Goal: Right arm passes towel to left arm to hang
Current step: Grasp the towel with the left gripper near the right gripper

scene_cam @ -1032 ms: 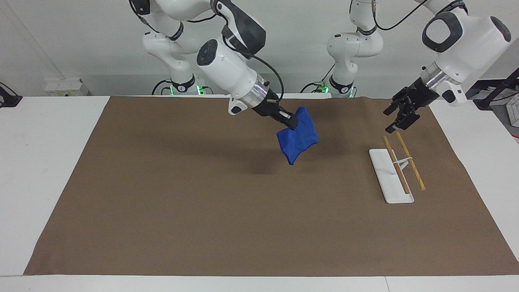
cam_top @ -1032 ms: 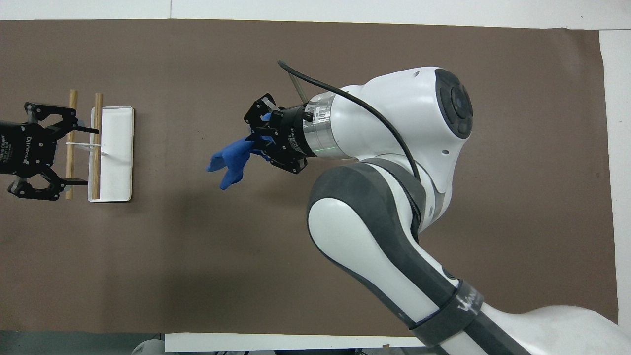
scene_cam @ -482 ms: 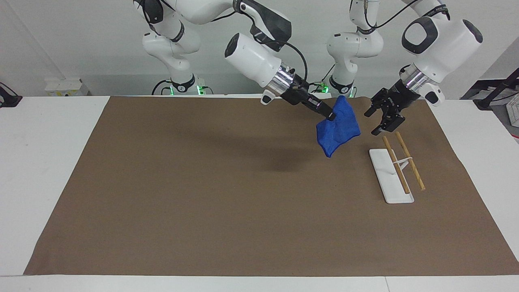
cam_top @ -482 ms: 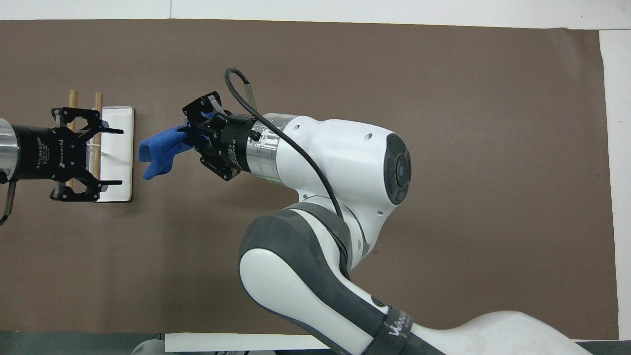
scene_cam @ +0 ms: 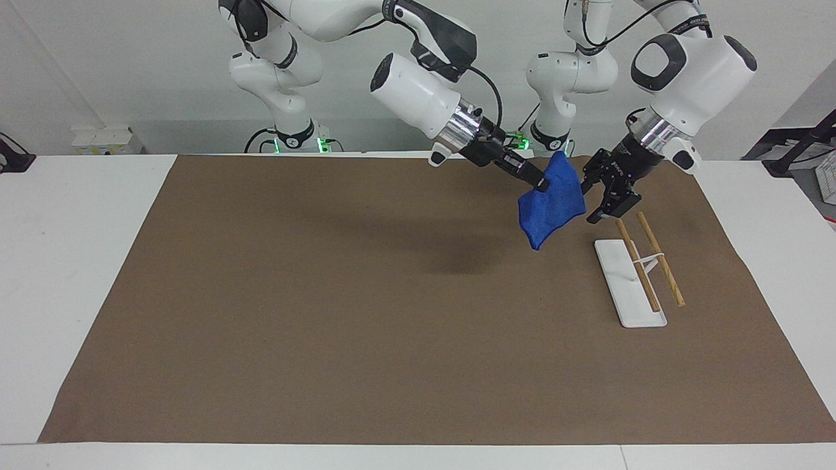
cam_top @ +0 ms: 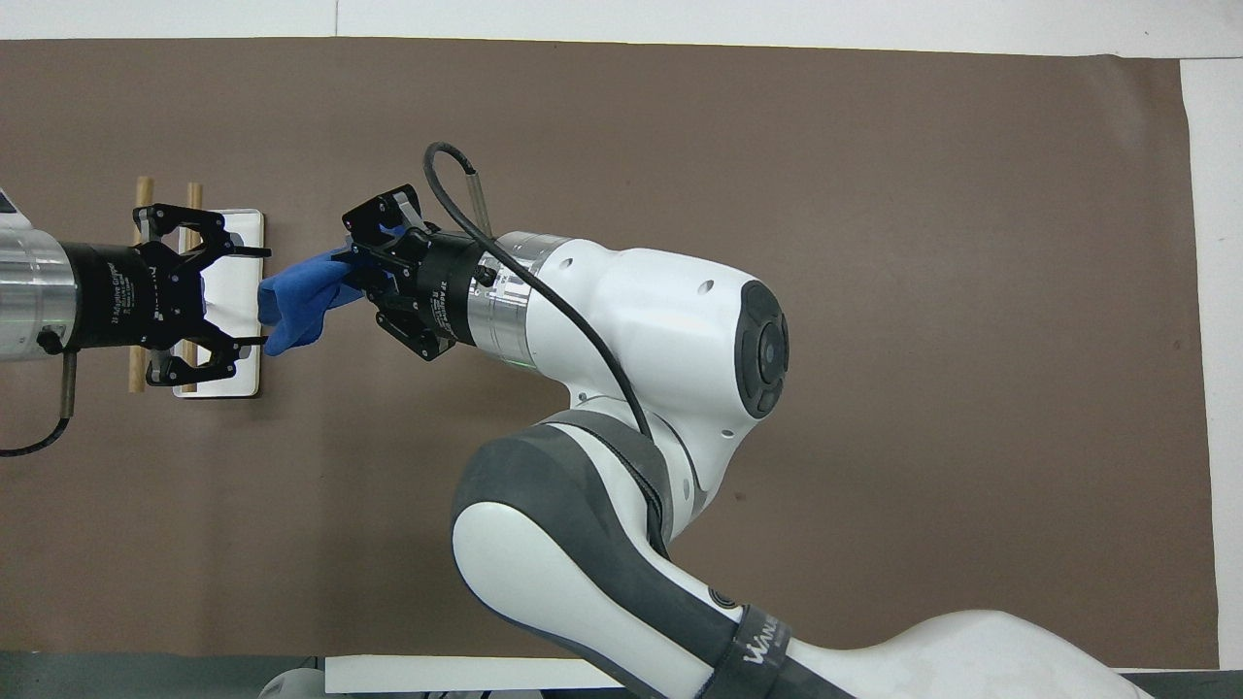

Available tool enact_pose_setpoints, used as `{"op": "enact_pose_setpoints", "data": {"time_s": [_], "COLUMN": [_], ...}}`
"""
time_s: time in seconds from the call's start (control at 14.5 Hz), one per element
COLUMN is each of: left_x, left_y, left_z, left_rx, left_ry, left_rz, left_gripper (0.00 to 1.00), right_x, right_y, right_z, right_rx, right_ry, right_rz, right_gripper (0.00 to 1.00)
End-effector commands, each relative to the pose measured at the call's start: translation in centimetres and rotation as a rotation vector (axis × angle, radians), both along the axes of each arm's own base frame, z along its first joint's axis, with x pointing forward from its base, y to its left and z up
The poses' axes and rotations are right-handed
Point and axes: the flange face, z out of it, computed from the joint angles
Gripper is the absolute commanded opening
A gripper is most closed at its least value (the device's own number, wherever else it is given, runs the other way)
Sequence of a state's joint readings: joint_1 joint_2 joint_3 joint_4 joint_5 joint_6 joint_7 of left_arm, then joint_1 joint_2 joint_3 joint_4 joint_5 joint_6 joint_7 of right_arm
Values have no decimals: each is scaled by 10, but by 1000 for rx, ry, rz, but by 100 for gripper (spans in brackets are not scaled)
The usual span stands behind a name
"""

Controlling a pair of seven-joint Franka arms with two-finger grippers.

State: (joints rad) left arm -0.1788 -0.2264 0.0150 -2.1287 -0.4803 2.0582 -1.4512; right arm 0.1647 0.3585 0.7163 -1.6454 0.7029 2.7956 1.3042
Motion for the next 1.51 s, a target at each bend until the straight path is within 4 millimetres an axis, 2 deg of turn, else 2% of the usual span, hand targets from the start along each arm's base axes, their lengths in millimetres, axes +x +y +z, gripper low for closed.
{"op": "enact_pose_setpoints", "data": {"time_s": [0.0, 0.21, 0.34, 0.48, 0.55, 1.17, 1.24, 1.44], "left_x": [-7, -8, -8, -8, -7, -6, -5, -4], "left_y": [-7, -8, -8, -8, -7, -7, -7, -6], "left_z": [-4, -9, -9, -9, -8, -7, -7, -9], "left_rx": [-19, -17, -17, -16, -15, -15, -14, -14], "left_ry": [2, 10, 10, 9, 4, -4, -5, -5], "left_rz": [23, 21, 21, 18, 17, 13, 15, 18], "left_gripper": [75, 60, 38, 11, 5, 0, 0, 0], "right_x": [3, 3, 3, 3, 3, 3, 3, 3], "right_y": [3, 3, 3, 3, 3, 2, 2, 2], "right_z": [3, 2, 2, 2, 2, 2, 1, 1], "right_rx": [31, 29, 29, 29, 29, 26, 23, 18], "right_ry": [11, 13, 14, 14, 14, 10, 9, 1], "right_rz": [-9, -7, -6, -6, -6, -5, -3, -1], "right_gripper": [0, 0, 0, 0, 0, 0, 11, 63]}}
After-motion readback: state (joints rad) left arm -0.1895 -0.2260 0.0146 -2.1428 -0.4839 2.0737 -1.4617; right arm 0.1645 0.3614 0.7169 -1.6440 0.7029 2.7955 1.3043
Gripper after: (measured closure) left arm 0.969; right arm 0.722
